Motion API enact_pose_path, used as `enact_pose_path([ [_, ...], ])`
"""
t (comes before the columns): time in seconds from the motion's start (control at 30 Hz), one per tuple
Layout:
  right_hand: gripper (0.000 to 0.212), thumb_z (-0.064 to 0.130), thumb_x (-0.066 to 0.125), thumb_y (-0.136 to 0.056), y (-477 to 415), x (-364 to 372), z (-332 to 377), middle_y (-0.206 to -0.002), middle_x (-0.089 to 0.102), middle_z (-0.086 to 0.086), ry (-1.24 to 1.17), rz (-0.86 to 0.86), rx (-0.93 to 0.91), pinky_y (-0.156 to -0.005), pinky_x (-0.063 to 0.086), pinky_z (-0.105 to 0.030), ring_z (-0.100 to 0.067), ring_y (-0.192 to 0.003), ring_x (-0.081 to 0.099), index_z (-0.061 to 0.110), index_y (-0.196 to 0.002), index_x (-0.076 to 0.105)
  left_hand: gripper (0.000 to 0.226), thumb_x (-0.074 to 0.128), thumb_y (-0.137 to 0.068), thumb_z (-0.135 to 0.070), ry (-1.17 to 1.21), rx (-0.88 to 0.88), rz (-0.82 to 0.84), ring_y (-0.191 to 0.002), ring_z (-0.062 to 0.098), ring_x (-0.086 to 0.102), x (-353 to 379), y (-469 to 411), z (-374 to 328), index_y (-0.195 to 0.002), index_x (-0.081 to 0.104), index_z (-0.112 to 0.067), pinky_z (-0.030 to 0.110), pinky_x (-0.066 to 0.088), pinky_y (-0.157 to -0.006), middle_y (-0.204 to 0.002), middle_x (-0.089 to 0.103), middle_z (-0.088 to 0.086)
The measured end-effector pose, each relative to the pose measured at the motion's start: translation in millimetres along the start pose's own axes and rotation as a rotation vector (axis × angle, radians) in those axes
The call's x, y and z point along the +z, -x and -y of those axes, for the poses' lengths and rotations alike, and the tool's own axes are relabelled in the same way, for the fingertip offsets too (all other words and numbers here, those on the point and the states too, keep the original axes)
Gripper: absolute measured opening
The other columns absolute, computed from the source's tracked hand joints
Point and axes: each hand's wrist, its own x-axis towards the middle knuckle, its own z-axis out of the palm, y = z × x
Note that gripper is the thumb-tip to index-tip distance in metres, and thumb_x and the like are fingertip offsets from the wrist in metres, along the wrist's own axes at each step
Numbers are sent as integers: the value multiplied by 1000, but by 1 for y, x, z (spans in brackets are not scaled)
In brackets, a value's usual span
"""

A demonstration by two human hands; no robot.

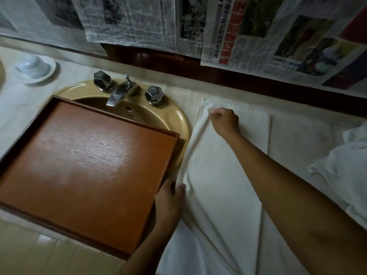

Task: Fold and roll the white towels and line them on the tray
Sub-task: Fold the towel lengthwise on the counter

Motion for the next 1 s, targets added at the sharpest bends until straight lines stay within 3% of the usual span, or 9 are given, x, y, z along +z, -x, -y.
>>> enact_pose_path([
  [0.13,38,24,66,-95,46,-28,-49,-132,63,-12,69,-76,2,-105,48,-39,-30,-119,61,14,-132,63,11,64,-98,-28,-52,8,62,-72,4,58,-5,-1,-1,-99,65,-17,11,39,-52,-84,63,-7],
  [0.27,50,11,75,-86,122,-54,-117,-126,58,-28,217,-234,121,-104,44,-50,-46,-117,53,3,-132,60,17,67,-95,-35,-65,-18,157,-78,12,65,-12,0,9,-100,63,-19,28,54,-65,-90,67,-3],
  [0.33,55,12,80,-82,162,-59,-142,-121,58,-32,255,-269,197,-100,46,-53,-50,-113,54,-2,-131,57,19,66,-97,-34,10,-68,208,-77,17,66,-16,6,16,-93,61,-16,30,56,-62,-88,67,2],
  [0.43,55,21,82,-82,215,-59,-163,-115,63,-25,217,-212,288,-92,51,-49,-44,-105,60,3,-129,57,25,66,-98,-32,204,-206,323,-88,28,73,-21,19,23,-101,66,-8,34,62,-68,-100,72,15],
  [0.5,43,26,81,-84,242,-55,-167,-105,71,-17,179,-148,325,-85,53,-43,-38,-97,67,7,-117,61,23,65,-99,-31,278,-246,442,-94,26,75,-25,30,25,-110,69,-11,39,63,-78,-105,76,11],
  [0.63,26,35,74,-91,272,-47,-170,-92,74,-10,225,-60,339,-78,51,-38,-35,-91,69,10,-96,65,30,68,-96,-25,221,-148,671,-105,19,73,-28,52,33,-125,67,-18,36,61,-90,-116,75,2],
  [0.83,29,29,69,-96,266,-68,-183,-106,73,-17,215,-40,328,-84,49,-38,-39,-103,66,4,-110,68,22,67,-97,-10,224,-256,663,-89,25,73,-31,65,33,-118,69,-10,33,60,-78,-105,76,8],
  [0.9,30,28,67,-97,268,-75,-188,-109,73,-19,212,-44,311,-85,48,-37,-39,-104,65,3,-114,68,20,68,-96,-10,124,-256,677,-84,27,68,-38,61,42,-115,69,-4,36,58,-77,-100,74,17],
  [1.0,31,30,70,-96,274,-78,-193,-106,73,-17,184,-57,282,-86,51,-39,-38,-101,67,3,-112,67,20,76,-90,-11,-52,-203,539,-79,28,73,-37,63,57,-107,70,-4,38,63,-74,-98,73,22],
])
